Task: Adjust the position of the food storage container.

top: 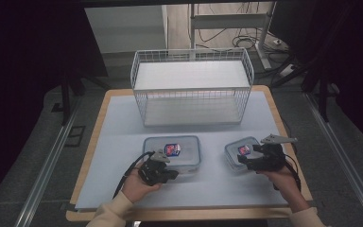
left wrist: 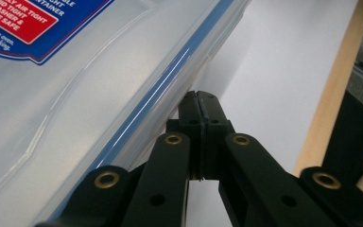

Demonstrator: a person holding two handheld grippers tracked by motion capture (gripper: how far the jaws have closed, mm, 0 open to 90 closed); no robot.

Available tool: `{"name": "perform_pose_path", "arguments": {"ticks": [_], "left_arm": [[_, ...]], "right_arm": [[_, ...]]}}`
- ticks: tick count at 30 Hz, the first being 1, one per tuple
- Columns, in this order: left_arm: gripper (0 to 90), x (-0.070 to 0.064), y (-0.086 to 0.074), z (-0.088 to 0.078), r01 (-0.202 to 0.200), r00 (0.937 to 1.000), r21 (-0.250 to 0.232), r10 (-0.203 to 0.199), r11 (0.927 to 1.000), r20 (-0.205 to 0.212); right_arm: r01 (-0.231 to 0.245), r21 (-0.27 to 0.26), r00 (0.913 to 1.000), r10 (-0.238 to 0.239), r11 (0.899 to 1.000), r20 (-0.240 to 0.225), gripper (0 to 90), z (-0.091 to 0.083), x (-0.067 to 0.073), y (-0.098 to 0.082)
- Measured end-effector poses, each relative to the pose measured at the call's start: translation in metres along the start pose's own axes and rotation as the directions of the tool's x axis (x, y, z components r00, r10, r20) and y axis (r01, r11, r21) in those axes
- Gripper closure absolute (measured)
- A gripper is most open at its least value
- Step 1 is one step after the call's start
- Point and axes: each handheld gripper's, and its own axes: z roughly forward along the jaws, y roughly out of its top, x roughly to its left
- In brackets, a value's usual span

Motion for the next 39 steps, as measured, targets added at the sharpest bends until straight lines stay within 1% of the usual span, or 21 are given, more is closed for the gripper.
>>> {"name": "perform_pose_path", "arguments": {"ticks": [6,13,16,17,19,20,21,22,23,24,25,26,28,29,30,32,33,34,35,37,39], "left_arm": [[90.0,0.009,0.003,0.002,0.013,0.9996,0.004,-0.013,0.9999,-0.024],[90.0,0.005,-0.002,-0.006,0.032,0.9989,-0.014,-0.032,0.9994,-0.033],[90.0,0.002,-0.013,-0.032,0.069,0.9967,-0.077,-0.072,0.9947,-0.037],[90.0,0.002,-0.013,-0.032,0.069,0.9967,-0.077,-0.072,0.9947,-0.037],[90.0,0.005,-0.019,-0.049,0.097,0.9938,-0.121,-0.102,0.9880,-0.043],[90.0,0.010,-0.026,-0.063,0.132,0.9885,-0.159,-0.142,0.9783,-0.053],[90.0,0.010,-0.026,-0.063,0.132,0.9885,-0.159,-0.142,0.9783,-0.053],[90.0,0.018,-0.032,-0.075,0.163,0.9818,-0.188,-0.178,0.9685,-0.066],[90.0,0.018,-0.032,-0.075,0.163,0.9818,-0.188,-0.178,0.9685,-0.066],[90.0,0.027,-0.039,-0.085,0.193,0.9735,-0.217,-0.215,0.9569,-0.079],[90.0,0.027,-0.039,-0.085,0.193,0.9735,-0.217,-0.215,0.9569,-0.079],[90.0,0.036,-0.044,-0.093,0.219,0.9633,-0.237,-0.248,0.9464,-0.101],[90.0,0.044,-0.048,-0.099,0.237,0.9547,-0.252,-0.273,0.9383,-0.119],[90.0,0.044,-0.048,-0.099,0.237,0.9547,-0.252,-0.273,0.9383,-0.119],[90.0,0.049,-0.051,-0.102,0.251,0.9444,-0.256,-0.294,0.9335,-0.147],[90.0,0.056,-0.055,-0.102,0.265,0.9361,-0.251,-0.311,0.9309,-0.165],[90.0,0.056,-0.055,-0.102,0.265,0.9361,-0.251,-0.311,0.9309,-0.165],[90.0,0.063,-0.059,-0.097,0.287,0.9287,-0.241,-0.331,0.9272,-0.168],[90.0,0.063,-0.059,-0.097,0.287,0.9287,-0.241,-0.331,0.9272,-0.168],[90.0,0.072,-0.063,-0.088,0.312,0.9207,-0.221,-0.351,0.9240,-0.170],[90.0,0.075,-0.063,-0.086,0.317,0.9204,-0.216,-0.355,0.9235,-0.165]], "right_arm": [[0.002,-0.001,1.0000,-0.002,1.000,0.002,15.8,0.000,0.000,0.000],[0.002,0.001,1.0000,-0.002,1.000,0.000,15.8,0.000,0.000,0.000],[0.001,-0.003,1.0000,-0.001,1.000,-0.002,15.8,-0.001,0.000,0.000],[0.001,-0.003,1.0000,-0.001,1.000,-0.002,15.8,-0.001,0.000,0.000],[0.002,-0.008,1.0000,-0.002,1.000,-0.002,15.8,-0.003,-0.001,0.001],[0.000,-0.015,1.0000,0.000,1.000,-0.003,15.8,-0.004,-0.001,0.001],[0.000,-0.018,1.0000,0.000,1.000,-0.005,15.8,-0.005,-0.001,0.002],[0.001,-0.020,1.0000,-0.001,1.000,-0.006,15.8,-0.005,-0.001,0.002],[0.001,-0.020,1.0000,-0.001,1.000,-0.006,15.8,-0.005,-0.001,0.002],[0.001,-0.025,1.0000,-0.002,1.000,-0.008,15.8,-0.005,-0.001,0.003],[0.001,-0.025,1.0000,-0.002,1.000,-0.008,15.8,-0.005,-0.001,0.003],[-0.002,-0.026,0.9999,0.001,1.000,-0.011,15.8,-0.005,-0.001,0.003],[-0.004,-0.030,0.9999,0.003,1.000,-0.012,15.8,-0.005,-0.001,0.003],[-0.004,-0.032,0.9999,0.004,0.999,-0.014,15.8,-0.006,-0.001,0.003],[-0.006,-0.034,0.9999,0.006,0.999,-0.016,15.8,-0.006,0.000,0.003],[-0.008,-0.040,0.9998,0.007,0.999,-0.021,15.8,-0.007,0.000,0.004],[-0.008,-0.040,0.9998,0.007,0.999,-0.021,15.8,-0.007,0.000,0.004],[-0.009,-0.043,0.9997,0.008,0.999,-0.025,15.8,-0.007,0.001,0.005],[-0.009,-0.044,0.9996,0.008,0.999,-0.025,15.8,-0.007,0.001,0.005],[-0.009,-0.043,0.9996,0.008,0.999,-0.026,15.8,-0.007,0.001,0.005],[-0.009,-0.043,0.9996,0.008,0.999,-0.026,15.8,-0.007,0.001,0.005]]}}
